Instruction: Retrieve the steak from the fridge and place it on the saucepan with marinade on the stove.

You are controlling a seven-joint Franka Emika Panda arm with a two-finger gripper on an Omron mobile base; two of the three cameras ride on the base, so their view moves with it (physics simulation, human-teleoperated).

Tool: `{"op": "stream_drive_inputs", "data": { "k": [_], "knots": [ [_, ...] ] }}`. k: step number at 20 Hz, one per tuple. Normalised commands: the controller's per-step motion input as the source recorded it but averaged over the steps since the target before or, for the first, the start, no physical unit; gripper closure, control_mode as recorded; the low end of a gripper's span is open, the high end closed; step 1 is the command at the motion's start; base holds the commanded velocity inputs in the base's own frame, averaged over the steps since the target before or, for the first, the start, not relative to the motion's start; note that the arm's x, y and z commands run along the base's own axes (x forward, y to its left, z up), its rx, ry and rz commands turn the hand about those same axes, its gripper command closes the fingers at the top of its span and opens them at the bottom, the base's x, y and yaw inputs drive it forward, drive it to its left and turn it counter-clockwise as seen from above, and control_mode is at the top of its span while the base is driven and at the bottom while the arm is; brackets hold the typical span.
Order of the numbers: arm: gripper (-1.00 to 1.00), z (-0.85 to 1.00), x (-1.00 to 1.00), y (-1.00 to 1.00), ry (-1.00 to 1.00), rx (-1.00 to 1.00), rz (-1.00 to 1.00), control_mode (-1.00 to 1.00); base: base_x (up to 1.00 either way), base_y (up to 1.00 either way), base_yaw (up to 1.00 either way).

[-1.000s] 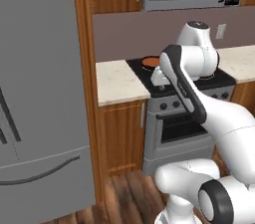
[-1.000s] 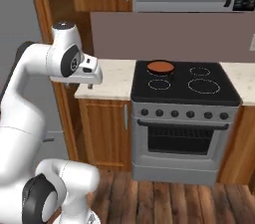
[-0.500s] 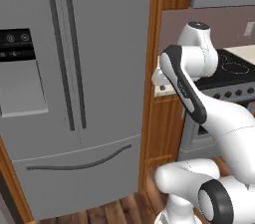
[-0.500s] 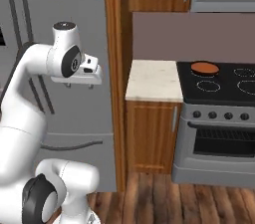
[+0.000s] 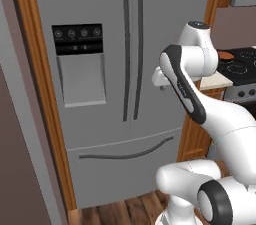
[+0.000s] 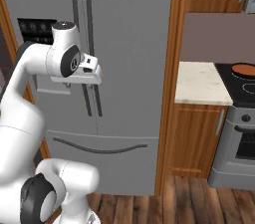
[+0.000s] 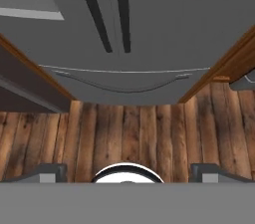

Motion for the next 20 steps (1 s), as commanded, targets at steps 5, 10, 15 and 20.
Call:
{"op": "stream_drive_inputs", "data": {
  "k": [5,10,15,20],
  "knots": [
    [-1.00,0.00,0.00,0.00,0.00,0.00,0.00,1.00,0.00,0.18,0.10],
    [-1.00,0.00,0.00,0.00,0.00,0.00,0.00,1.00,0.04,-0.01,0.01],
    [-1.00,0.00,0.00,0.00,0.00,0.00,0.00,1.00,0.01,-0.12,0.11],
    [-1.00,0.00,0.00,0.00,0.00,0.00,0.00,1.00,-0.09,-0.02,0.03]
  ]
}}
